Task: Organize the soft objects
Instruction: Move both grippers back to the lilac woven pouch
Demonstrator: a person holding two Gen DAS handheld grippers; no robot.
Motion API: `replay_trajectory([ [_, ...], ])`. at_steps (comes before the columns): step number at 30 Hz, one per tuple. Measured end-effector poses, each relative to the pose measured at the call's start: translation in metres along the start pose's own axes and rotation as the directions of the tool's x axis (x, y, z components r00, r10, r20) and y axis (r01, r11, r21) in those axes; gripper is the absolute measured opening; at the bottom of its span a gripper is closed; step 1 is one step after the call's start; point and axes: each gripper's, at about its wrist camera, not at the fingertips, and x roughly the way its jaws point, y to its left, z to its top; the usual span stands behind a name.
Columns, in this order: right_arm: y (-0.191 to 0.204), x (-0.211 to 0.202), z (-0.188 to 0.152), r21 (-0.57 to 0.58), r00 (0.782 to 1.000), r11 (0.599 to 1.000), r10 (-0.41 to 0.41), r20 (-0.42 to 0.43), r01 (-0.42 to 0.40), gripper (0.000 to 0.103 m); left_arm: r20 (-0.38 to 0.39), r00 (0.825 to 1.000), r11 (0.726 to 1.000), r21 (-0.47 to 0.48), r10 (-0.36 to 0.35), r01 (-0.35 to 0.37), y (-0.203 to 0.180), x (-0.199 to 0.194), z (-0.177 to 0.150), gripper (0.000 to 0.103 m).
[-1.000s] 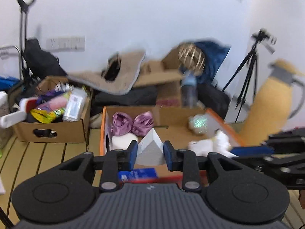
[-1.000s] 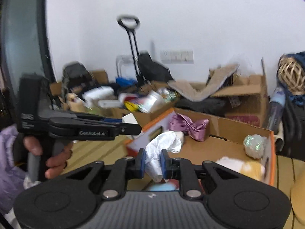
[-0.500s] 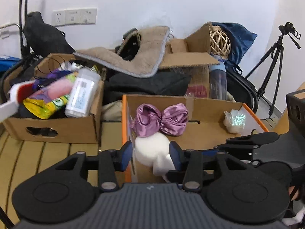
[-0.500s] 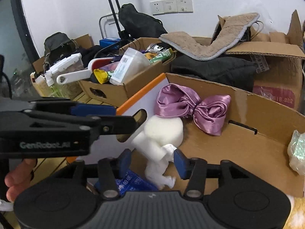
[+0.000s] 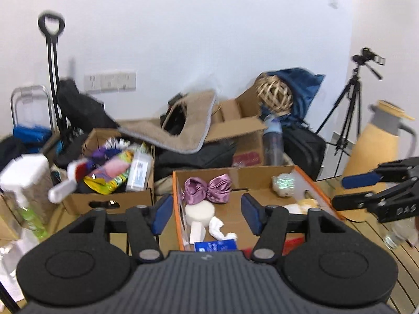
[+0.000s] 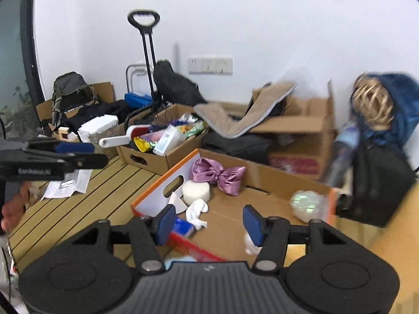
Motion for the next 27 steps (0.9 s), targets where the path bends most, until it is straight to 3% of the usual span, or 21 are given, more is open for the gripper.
replay_trajectory([
  [4, 0.013, -0.069, -0.025, -0.020, 0.998, 0.999, -0.024, 0.064, 0.026, 0.066, 0.069, 0.998, 1.000, 0.030, -0.001, -0.001, -0.022, -0.058, -0.012, 0.065],
  [6, 0.020, -0.099, -0.052, -0.001, 0.993, 1.000, -0.021, 0.115, 0.022, 0.073, 0.141, 0.990, 1.000, 0.025, 0.010, -0.014, -0.035, -0.090, -0.035, 0.075],
  [9, 0.034, -0.132, -0.108, 0.048, 0.985, 0.999, 0.002, 0.173, -0.010, 0.076, 0.230, 0.972, 0.997, 0.041, 0.048, -0.059, -0.059, -0.125, -0.086, 0.077],
  [12, 0.049, -0.155, -0.171, 0.108, 0.980, 0.993, 0.017, 0.196, -0.038, 0.076, 0.197, 0.980, 1.000, -0.010, 0.024, -0.022, -0.080, -0.149, -0.143, 0.077],
  [15, 0.068, -0.178, -0.225, 0.186, 0.977, 0.982, -0.028, 0.212, -0.012, 0.077, 0.134, 0.991, 0.997, -0.079, -0.013, 0.024, -0.096, -0.170, -0.193, 0.077],
  [17, 0.077, -0.191, -0.253, 0.225, 0.973, 0.974, -0.043, 0.226, -0.010, 0.084, 0.108, 0.994, 0.996, -0.085, -0.012, 0.021, -0.103, -0.180, -0.213, 0.080],
  [20, 0.079, -0.193, -0.282, 0.253, 0.984, 0.967, -0.033, 0.173, -0.012, 0.084, 0.075, 0.997, 0.998, -0.064, -0.010, 0.014, -0.108, -0.184, -0.222, 0.081],
  [22, 0.077, -0.191, -0.294, 0.273, 0.986, 0.961, -0.091, 0.140, 0.050, 0.084, 0.075, 0.997, 0.998, -0.062, -0.004, 0.008, -0.111, -0.185, -0.221, 0.081],
  [27, 0.066, -0.195, -0.308, 0.330, 0.984, 0.942, -0.116, 0.137, 0.065, 0.083, 0.085, 0.995, 0.998, -0.047, -0.046, 0.050, -0.122, -0.184, -0.223, 0.081],
])
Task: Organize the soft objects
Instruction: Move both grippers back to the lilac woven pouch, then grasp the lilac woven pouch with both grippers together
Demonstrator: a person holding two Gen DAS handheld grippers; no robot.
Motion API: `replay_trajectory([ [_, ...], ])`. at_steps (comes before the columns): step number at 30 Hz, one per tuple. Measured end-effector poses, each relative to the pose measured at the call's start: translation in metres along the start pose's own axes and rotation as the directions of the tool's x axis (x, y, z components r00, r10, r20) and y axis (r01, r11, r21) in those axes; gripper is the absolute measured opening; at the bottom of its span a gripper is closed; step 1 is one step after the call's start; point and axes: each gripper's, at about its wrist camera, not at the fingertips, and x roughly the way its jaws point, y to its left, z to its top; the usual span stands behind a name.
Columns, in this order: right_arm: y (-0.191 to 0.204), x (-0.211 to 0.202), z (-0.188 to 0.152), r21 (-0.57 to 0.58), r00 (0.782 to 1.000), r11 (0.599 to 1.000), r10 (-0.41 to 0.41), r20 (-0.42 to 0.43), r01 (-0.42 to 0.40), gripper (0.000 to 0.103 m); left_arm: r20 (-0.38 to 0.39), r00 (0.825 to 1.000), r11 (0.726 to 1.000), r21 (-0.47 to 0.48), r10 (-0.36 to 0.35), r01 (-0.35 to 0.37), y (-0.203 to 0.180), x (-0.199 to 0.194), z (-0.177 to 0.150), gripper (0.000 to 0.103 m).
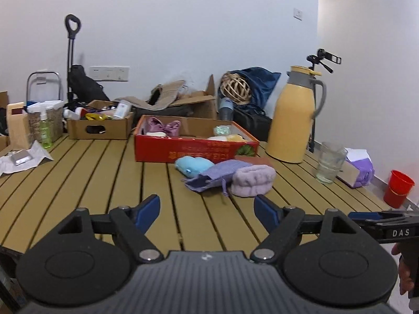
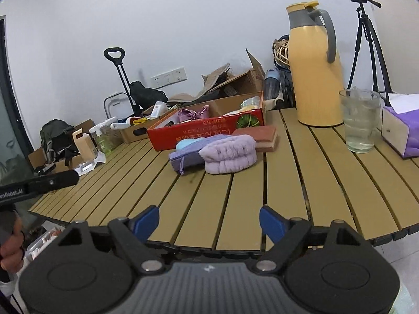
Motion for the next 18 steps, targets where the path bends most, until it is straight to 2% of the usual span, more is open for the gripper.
replay_trajectory([
  [4, -0.004, 0.008, 0.003, 0.018, 1.000, 1.000, 0.007, 0.013, -0.007, 0.083, -0.027, 0.999, 0.999, -0.037, -0.018, 0.017, 0.002, 0.029, -0.004, 0.080],
  [7, -0.007, 0.026, 0.012, 0.013, 1.000, 1.000, 0.005, 0.000, -0.005, 0.077, -0.098, 0.994, 0.992, -0.120, -0.042, 0.030, 0.012, 0.067, 0.001, 0.080],
  [9, -0.007, 0.041, 0.022, 0.003, 1.000, 1.000, 0.001, 0.001, -0.001, 0.075, -0.138, 0.985, 0.971, -0.229, -0.104, 0.071, 0.023, 0.094, 0.007, 0.081],
  [11, -0.007, 0.055, 0.035, -0.012, 1.000, 1.000, 0.003, 0.008, -0.003, 0.074, -0.155, 0.973, 0.936, -0.334, -0.173, 0.113, 0.034, 0.127, 0.012, 0.084],
  [12, -0.008, 0.063, 0.042, -0.020, 1.000, 1.000, 0.001, 0.013, -0.001, 0.074, -0.155, 0.964, 0.929, -0.338, -0.214, 0.152, 0.036, 0.145, 0.016, 0.085],
  [13, -0.008, 0.071, 0.050, -0.025, 1.000, 1.000, -0.002, 0.016, 0.002, 0.073, -0.168, 0.960, 0.932, -0.327, -0.224, 0.160, 0.037, 0.163, 0.019, 0.085],
  [15, -0.007, 0.088, 0.065, -0.045, 1.000, 0.999, -0.013, 0.016, 0.014, 0.072, -0.182, 0.960, 0.927, -0.348, -0.215, 0.141, 0.038, 0.190, 0.024, 0.085],
  [17, -0.006, 0.103, 0.079, -0.066, 0.999, 0.997, -0.025, 0.023, 0.026, 0.072, -0.181, 0.946, 0.885, -0.434, -0.269, 0.169, 0.048, 0.210, 0.027, 0.086],
  [18, -0.006, 0.112, 0.086, -0.077, 0.999, 0.997, -0.028, 0.024, 0.030, 0.072, -0.163, 0.940, 0.857, -0.478, -0.299, 0.190, 0.053, 0.217, 0.027, 0.092],
])
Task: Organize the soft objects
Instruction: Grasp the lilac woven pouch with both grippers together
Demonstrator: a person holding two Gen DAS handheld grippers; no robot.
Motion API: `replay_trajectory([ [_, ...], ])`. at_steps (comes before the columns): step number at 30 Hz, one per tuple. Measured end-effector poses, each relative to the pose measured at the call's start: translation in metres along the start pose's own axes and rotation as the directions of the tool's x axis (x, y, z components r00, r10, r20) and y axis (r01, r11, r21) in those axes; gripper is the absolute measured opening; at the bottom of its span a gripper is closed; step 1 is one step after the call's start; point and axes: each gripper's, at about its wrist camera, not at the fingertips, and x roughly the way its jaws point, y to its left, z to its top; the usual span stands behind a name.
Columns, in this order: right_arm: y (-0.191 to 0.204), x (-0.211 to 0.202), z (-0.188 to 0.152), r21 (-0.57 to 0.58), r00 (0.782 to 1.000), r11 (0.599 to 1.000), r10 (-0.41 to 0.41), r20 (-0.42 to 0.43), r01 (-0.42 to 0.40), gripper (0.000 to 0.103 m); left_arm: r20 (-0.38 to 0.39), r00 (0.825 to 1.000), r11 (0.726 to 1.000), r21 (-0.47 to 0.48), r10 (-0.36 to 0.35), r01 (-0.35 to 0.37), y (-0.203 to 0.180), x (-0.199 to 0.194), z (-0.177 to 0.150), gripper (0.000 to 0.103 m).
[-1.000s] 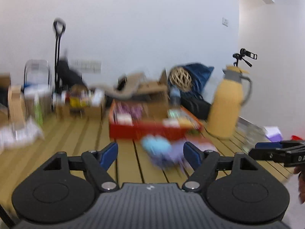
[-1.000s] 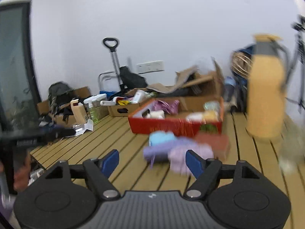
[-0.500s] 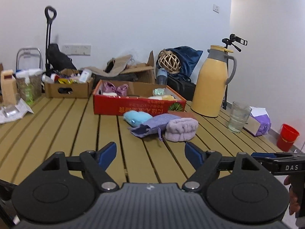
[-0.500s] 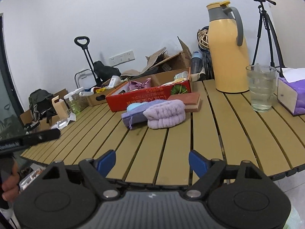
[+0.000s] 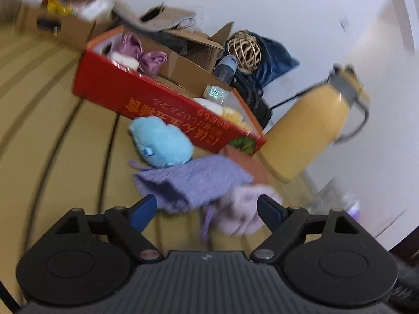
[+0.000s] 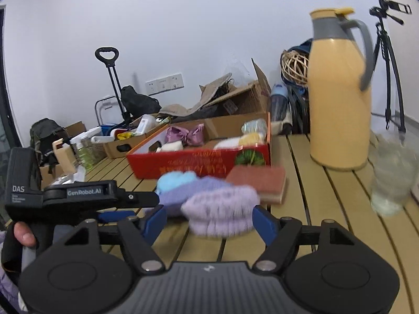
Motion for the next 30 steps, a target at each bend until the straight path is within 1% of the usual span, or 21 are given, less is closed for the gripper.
replay_trajectory([
  [1, 0.000, 0.007, 0.006, -0.008, 1.000, 1.000, -0.002, -0.001, 0.002, 0.072, 0.007, 1.000, 0.999, -0.027, -0.018, 0.018, 0.005, 0.003, 0.003, 0.095],
  [2, 0.001, 0.017, 0.013, -0.019, 1.000, 1.000, -0.010, -0.003, 0.010, 0.071, 0.006, 1.000, 0.999, -0.044, -0.012, 0.012, 0.008, 0.006, 0.005, 0.096],
  [3, 0.002, 0.026, 0.019, -0.031, 1.000, 0.999, -0.015, -0.009, 0.014, 0.070, -0.004, 1.000, 0.999, -0.052, -0.003, 0.003, 0.012, 0.011, 0.008, 0.095],
  [4, 0.004, 0.038, 0.026, -0.052, 1.000, 0.999, -0.010, -0.021, 0.009, 0.065, -0.010, 1.000, 0.997, -0.073, 0.005, -0.006, 0.016, 0.015, 0.010, 0.091],
  [5, 0.006, 0.050, 0.033, -0.073, 0.999, 0.997, -0.003, -0.032, 0.001, 0.060, -0.016, 1.000, 0.995, -0.098, 0.002, -0.004, 0.019, 0.018, 0.012, 0.075],
  [6, 0.007, 0.061, 0.038, -0.094, 0.999, 0.996, 0.000, -0.040, -0.004, 0.059, -0.031, 0.999, 0.993, -0.112, -0.027, 0.024, 0.022, 0.023, 0.014, 0.052],
  [7, 0.009, 0.076, 0.044, -0.121, 0.999, 0.993, -0.005, -0.040, 0.000, 0.057, -0.050, 0.996, 0.992, -0.108, -0.069, 0.063, 0.025, 0.028, 0.015, 0.038],
  [8, 0.009, 0.088, 0.048, -0.139, 0.999, 0.990, -0.016, -0.039, 0.011, 0.056, -0.063, 0.994, 0.992, -0.104, -0.085, 0.078, 0.028, 0.030, 0.017, 0.021],
  [10, 0.009, 0.121, 0.054, -0.147, 0.995, 0.989, -0.048, -0.090, 0.034, 0.050, -0.069, 0.997, 0.995, -0.098, -0.040, 0.033, 0.036, 0.031, 0.014, 0.019],
  [11, 0.008, 0.134, 0.055, -0.130, 0.991, 0.991, -0.044, -0.127, 0.027, 0.047, -0.067, 0.998, 0.996, -0.084, -0.018, 0.013, 0.039, 0.031, 0.013, 0.014],
  [12, 0.008, 0.147, 0.055, -0.106, 0.985, 0.994, -0.025, -0.171, 0.007, 0.045, -0.070, 0.998, 0.998, -0.066, -0.002, -0.003, 0.042, 0.028, 0.013, 0.013],
  [14, 0.011, 0.157, 0.050, -0.056, 0.972, 0.998, 0.017, -0.235, -0.031, 0.033, -0.074, 0.997, 0.999, -0.025, 0.022, -0.024, 0.048, 0.016, 0.013, 0.013],
  [18, 0.046, 0.150, 0.023, -0.043, 0.950, 0.987, 0.137, -0.282, -0.155, 0.033, -0.047, 0.995, 0.992, 0.094, 0.085, -0.081, 0.058, -0.017, 0.012, 0.014],
  [19, 0.057, 0.148, 0.017, -0.071, 0.947, 0.985, 0.130, -0.293, -0.157, 0.036, -0.037, 0.994, 0.988, 0.120, 0.104, -0.099, 0.060, -0.022, 0.011, 0.015],
  [21, 0.079, 0.143, 0.004, -0.172, 0.954, 0.979, 0.051, -0.295, -0.105, 0.037, -0.022, 0.993, 0.984, 0.133, 0.120, -0.116, 0.065, -0.033, 0.009, 0.017],
  [22, 0.085, 0.141, -0.002, -0.198, 0.957, 0.977, 0.023, -0.289, -0.084, 0.037, -0.002, 0.992, 0.983, 0.136, 0.127, -0.125, 0.066, -0.037, 0.009, 0.020],
  [23, 0.087, 0.140, -0.005, -0.197, 0.959, 0.978, 0.013, -0.284, -0.072, 0.037, 0.020, 0.991, 0.981, 0.137, 0.135, -0.136, 0.066, -0.042, 0.010, 0.033],
  [24, 0.087, 0.138, -0.007, -0.184, 0.961, 0.981, 0.015, -0.275, -0.068, 0.037, 0.044, 0.989, 0.980, 0.136, 0.141, -0.146, 0.065, -0.045, 0.011, 0.050],
  [26, 0.083, 0.135, -0.009, -0.164, 0.964, 0.984, 0.020, -0.263, -0.065, 0.036, 0.088, 0.984, 0.979, 0.125, 0.153, -0.163, 0.062, -0.048, 0.013, 0.064],
  [28, 0.076, 0.136, -0.010, -0.138, 0.969, 0.989, 0.016, -0.247, -0.052, 0.035, 0.092, 0.983, 0.975, 0.143, 0.156, -0.169, 0.057, -0.041, 0.012, 0.066],
  [30, 0.067, 0.134, -0.013, -0.124, 0.974, 0.992, -0.001, -0.226, -0.028, 0.027, 0.071, 0.983, 0.971, 0.163, 0.168, -0.178, 0.051, -0.032, 0.008, 0.066],
])
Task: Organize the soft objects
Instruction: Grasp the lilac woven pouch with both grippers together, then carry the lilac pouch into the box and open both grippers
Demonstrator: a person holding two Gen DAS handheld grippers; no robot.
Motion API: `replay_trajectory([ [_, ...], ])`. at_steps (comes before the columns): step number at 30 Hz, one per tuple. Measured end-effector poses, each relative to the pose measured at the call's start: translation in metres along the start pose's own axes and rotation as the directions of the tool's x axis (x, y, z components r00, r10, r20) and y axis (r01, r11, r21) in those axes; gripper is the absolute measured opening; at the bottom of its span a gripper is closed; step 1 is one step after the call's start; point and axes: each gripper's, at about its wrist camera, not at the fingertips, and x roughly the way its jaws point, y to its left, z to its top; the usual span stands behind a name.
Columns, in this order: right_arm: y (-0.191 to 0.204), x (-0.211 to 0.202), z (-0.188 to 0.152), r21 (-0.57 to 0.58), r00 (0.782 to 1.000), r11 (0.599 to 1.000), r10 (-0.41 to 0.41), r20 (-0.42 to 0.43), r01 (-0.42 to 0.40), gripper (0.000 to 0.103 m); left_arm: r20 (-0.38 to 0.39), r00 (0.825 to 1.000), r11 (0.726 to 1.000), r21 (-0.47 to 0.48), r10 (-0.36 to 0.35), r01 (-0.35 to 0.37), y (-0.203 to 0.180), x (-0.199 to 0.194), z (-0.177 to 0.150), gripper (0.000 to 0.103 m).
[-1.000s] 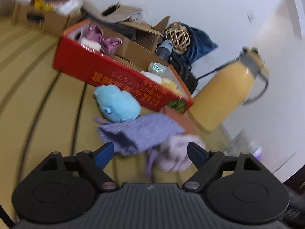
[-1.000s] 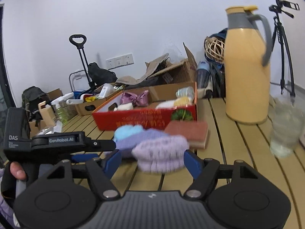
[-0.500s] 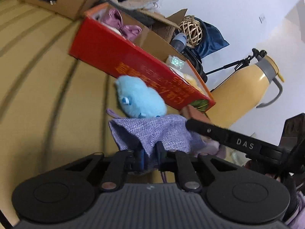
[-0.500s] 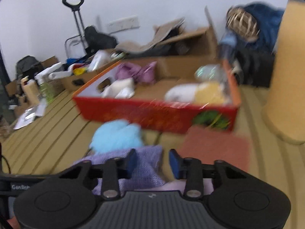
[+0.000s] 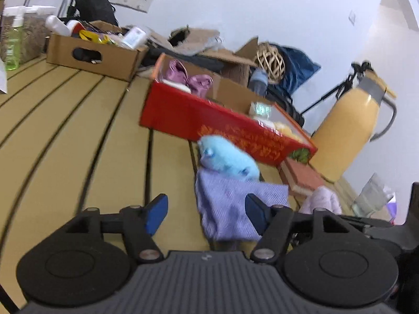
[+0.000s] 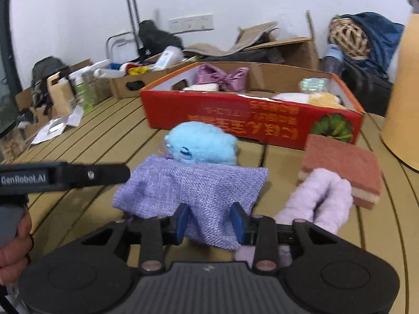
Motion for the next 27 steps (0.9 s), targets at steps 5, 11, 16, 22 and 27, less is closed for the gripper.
replay_trajectory([
  [5, -0.018, -0.006, -0.009, 0.057, 0.999, 0.998, 0.040, 0.015, -0.040, 0.012, -0.037, 0.998, 0.999, 0.034, -0.041, 0.043, -0.018, 0.014, -0.008, 0.062],
  [11, -0.029, -0.009, -0.016, 0.094, 0.996, 0.992, 0.079, 0.034, -0.082, 0.008, -0.037, 0.992, 0.992, -0.061, -0.116, 0.114, -0.013, 0.026, -0.006, 0.033],
  [16, -0.027, -0.011, -0.019, 0.102, 0.995, 0.991, 0.081, 0.053, -0.086, 0.007, -0.018, 0.991, 0.991, -0.019, -0.135, 0.135, -0.020, 0.023, -0.009, 0.008],
  [22, -0.018, -0.039, -0.011, 0.094, 0.987, 0.990, 0.093, 0.132, -0.106, 0.004, 0.076, 0.976, 0.979, 0.035, -0.205, 0.203, -0.037, -0.009, 0.006, 0.007],
  [27, -0.023, -0.051, 0.045, 0.046, 0.961, 0.987, 0.137, 0.241, -0.152, 0.004, 0.099, 0.965, 0.970, -0.010, -0.241, 0.243, -0.033, -0.004, 0.073, 0.007],
])
